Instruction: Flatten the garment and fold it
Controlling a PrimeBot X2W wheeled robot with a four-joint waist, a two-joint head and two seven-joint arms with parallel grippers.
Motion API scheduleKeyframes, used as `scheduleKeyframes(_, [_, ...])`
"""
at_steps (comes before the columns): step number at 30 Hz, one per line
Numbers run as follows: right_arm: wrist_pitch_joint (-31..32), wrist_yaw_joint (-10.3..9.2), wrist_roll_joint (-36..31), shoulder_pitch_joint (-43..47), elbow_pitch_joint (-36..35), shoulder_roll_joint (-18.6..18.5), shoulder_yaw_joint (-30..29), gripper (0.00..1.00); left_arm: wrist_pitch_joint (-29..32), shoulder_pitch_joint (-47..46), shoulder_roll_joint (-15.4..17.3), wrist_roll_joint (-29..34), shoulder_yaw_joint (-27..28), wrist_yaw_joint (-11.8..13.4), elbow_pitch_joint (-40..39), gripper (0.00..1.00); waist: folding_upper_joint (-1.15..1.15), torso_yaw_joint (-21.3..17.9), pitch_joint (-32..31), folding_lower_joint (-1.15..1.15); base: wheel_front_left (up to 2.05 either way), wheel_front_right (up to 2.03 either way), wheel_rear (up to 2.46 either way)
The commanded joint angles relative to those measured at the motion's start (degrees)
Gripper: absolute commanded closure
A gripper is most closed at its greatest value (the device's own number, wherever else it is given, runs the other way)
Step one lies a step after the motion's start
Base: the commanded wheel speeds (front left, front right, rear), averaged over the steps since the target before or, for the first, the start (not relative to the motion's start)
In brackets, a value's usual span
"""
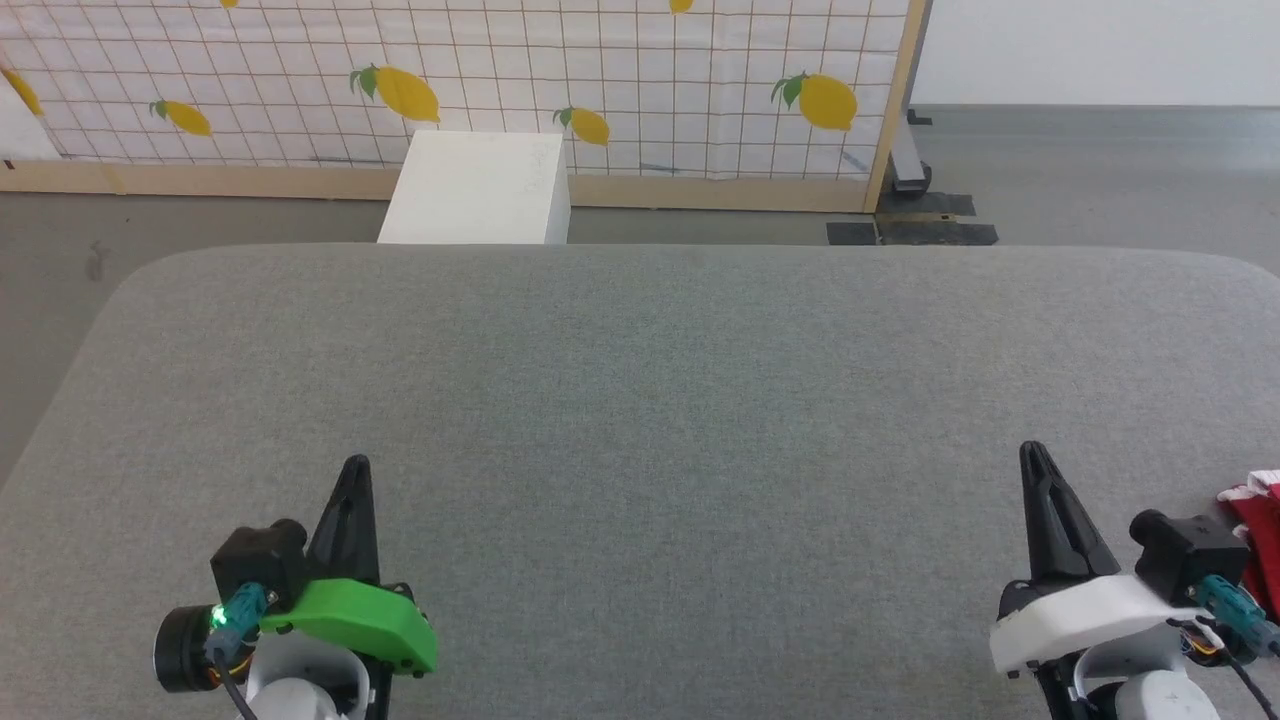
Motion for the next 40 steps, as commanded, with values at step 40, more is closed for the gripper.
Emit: scheduleKeyframes(40, [4.3, -0.04, -4.3, 1.1, -4.7, 0.0, 1.3, 1.0, 4.7, 1.8, -3.6, 7.3, 3.7, -2.4, -4.4, 1.0, 0.0, -0.6, 0.5, 0.0, 0.0, 0.0, 0.0])
